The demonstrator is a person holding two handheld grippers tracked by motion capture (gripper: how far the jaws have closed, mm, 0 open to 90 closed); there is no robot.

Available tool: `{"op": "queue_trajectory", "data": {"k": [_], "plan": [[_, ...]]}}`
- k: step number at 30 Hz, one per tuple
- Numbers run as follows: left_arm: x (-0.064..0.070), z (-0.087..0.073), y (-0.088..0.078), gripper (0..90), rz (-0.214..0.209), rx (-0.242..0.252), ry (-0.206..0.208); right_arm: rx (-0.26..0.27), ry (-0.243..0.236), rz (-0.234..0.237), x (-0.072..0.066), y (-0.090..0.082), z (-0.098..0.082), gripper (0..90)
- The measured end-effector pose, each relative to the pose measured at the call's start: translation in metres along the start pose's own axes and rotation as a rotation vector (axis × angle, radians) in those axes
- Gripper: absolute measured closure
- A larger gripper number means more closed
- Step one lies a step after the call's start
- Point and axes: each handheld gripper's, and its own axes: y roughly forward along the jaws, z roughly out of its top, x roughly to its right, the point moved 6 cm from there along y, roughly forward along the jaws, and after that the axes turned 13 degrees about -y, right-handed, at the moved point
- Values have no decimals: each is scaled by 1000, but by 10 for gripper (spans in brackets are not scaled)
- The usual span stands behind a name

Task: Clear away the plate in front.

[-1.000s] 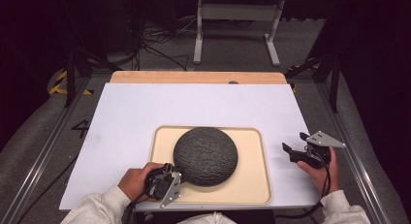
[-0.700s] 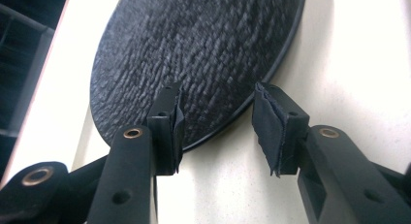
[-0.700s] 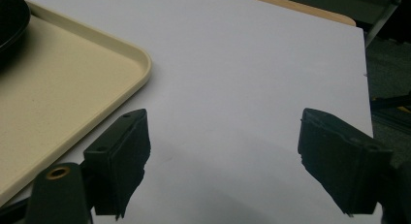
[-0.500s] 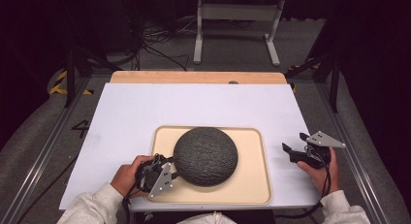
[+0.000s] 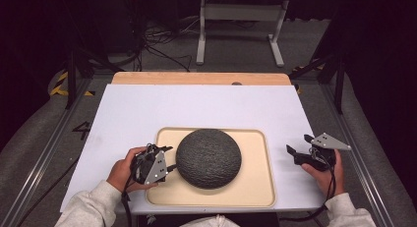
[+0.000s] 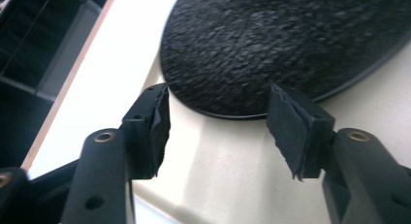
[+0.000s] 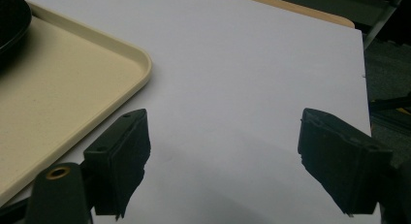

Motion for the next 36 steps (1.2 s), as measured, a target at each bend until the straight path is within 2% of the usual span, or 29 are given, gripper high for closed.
{"op": "queue_trajectory", "data": {"k": [2,3,5,6,7,8,9,11,12,15,17,22,30,36], "plan": [[-4,-1,-1,382,3,0,-15,0,-2,-1,0,0,0,197],[-8,-2,-2,356,23,12,-41,0,-2,-2,0,0,0,197],[-13,-3,-2,345,29,11,-54,1,-2,-2,0,0,0,198],[-16,-5,-2,308,36,14,-77,1,-4,-2,0,0,0,197],[-16,-5,-2,288,36,14,-77,1,-4,-2,0,0,0,197],[-20,-7,-2,280,47,13,-99,2,-2,-1,0,0,0,197],[-20,-7,-2,271,47,13,-99,2,-2,-1,0,0,0,197],[-26,-11,-3,247,49,12,-135,2,-3,-2,0,-1,0,197],[-26,-11,-3,240,49,12,-135,2,-3,-2,0,-1,0,197],[-36,-17,-6,223,44,19,-191,4,-4,-2,1,-1,0,197],[-39,-19,-7,208,46,20,-203,5,-3,-2,1,-1,0,197],[-54,-30,-11,191,43,33,-289,8,-8,-1,0,-1,1,197],[-71,-48,-13,177,78,14,-353,11,-12,-2,0,-2,2,197],[-87,-66,-18,170,100,21,-442,14,-17,-1,0,-2,2,197]]}}
